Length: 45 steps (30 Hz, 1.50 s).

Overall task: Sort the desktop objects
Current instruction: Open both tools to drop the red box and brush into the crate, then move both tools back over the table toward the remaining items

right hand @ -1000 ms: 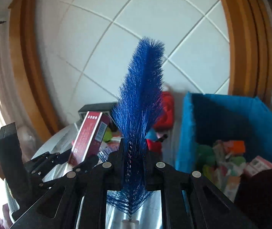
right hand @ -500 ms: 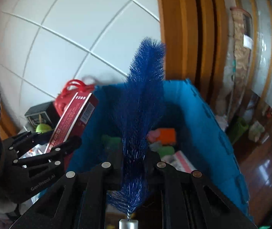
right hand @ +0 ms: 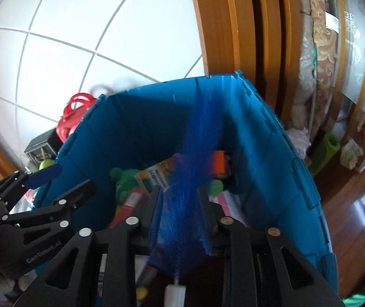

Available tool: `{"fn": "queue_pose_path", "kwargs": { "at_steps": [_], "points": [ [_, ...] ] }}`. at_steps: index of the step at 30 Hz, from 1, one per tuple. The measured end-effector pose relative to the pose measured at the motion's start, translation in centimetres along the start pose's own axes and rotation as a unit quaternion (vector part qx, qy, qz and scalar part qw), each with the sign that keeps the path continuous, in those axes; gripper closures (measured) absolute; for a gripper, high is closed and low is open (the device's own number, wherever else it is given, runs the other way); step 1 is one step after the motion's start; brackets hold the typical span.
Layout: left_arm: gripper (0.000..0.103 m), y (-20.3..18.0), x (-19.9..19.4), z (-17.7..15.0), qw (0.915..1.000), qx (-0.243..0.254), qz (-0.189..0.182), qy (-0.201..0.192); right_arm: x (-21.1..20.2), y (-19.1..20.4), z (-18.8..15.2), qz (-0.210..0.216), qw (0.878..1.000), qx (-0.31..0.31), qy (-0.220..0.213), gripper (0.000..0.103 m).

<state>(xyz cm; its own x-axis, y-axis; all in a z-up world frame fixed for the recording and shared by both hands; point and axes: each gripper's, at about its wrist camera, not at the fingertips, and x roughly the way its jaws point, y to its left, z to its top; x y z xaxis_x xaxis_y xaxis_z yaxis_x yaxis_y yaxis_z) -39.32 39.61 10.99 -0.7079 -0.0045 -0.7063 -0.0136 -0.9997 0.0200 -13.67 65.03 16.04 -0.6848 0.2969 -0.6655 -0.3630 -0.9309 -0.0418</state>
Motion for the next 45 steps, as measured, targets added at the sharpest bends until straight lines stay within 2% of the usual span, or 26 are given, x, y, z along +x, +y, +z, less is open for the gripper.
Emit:
{"fn": "queue_pose_path", "kwargs": {
  "at_steps": [1, 3, 5, 9, 14, 20, 24, 29, 35, 40, 45],
  "points": [
    [0.038, 0.1, 0.0, 0.0, 1.0, -0.001, 0.0, -0.001, 0.0, 0.0, 0.0, -0.001, 1.0, -0.002, -0.001, 0.054],
    [0.038, 0.2, -0.2, 0.1, 1.0, -0.002, 0.001, -0.004, 0.1, 0.0, 0.0, -0.002, 1.0, -0.006, -0.002, 0.024],
    [0.038, 0.5, -0.7, 0.1, 0.9999, -0.005, 0.003, -0.011, -0.1, 0.1, 0.0, -0.007, 1.0, -0.009, -0.009, 0.014],
    [0.038, 1.1, -2.1, 0.0, 0.9995, -0.013, -0.003, -0.027, -1.2, 0.3, 0.1, -0.006, 1.0, -0.009, -0.025, 0.0],
    [0.038, 2.6, -4.7, -0.6, 0.998, -0.026, -0.015, -0.056, -3.5, 1.4, 0.0, -0.01, 0.998, -0.016, -0.052, 0.0],
    [0.029, 5.8, -9.1, -2.1, 0.9924, -0.046, -0.015, -0.113, -6.6, 5.3, -0.8, -0.024, 0.994, -0.043, -0.1, 0.0],
    [0.027, 9.2, -12.2, -3.9, 0.9855, -0.061, 0.001, -0.158, -8.2, 8.9, -1.5, -0.027, 0.989, -0.065, -0.129, 0.0],
    [0.026, 14.6, -15.4, -6.9, 0.9763, -0.066, 0.038, -0.203, -9.2, 15.6, -3.2, -0.06, 0.978, -0.108, -0.166, 0.0],
    [0.026, 22.5, -17.3, -10.6, 0.9741, -0.077, 0.065, -0.203, -8.5, 24.4, -5.2, -0.073, 0.97, -0.14, -0.184, 0.0],
    [0.026, 29.5, -17.7, -14.1, 0.9724, -0.102, 0.087, -0.191, -6.9, 31.2, -6.4, -0.053, 0.971, -0.15, -0.178, 0.0],
    [0.026, 36.0, -17.1, -17.7, 0.9688, -0.133, 0.118, -0.172, -5.0, 36.2, -7.2, -0.022, 0.975, -0.144, -0.166, 0.0]
  ]
}}
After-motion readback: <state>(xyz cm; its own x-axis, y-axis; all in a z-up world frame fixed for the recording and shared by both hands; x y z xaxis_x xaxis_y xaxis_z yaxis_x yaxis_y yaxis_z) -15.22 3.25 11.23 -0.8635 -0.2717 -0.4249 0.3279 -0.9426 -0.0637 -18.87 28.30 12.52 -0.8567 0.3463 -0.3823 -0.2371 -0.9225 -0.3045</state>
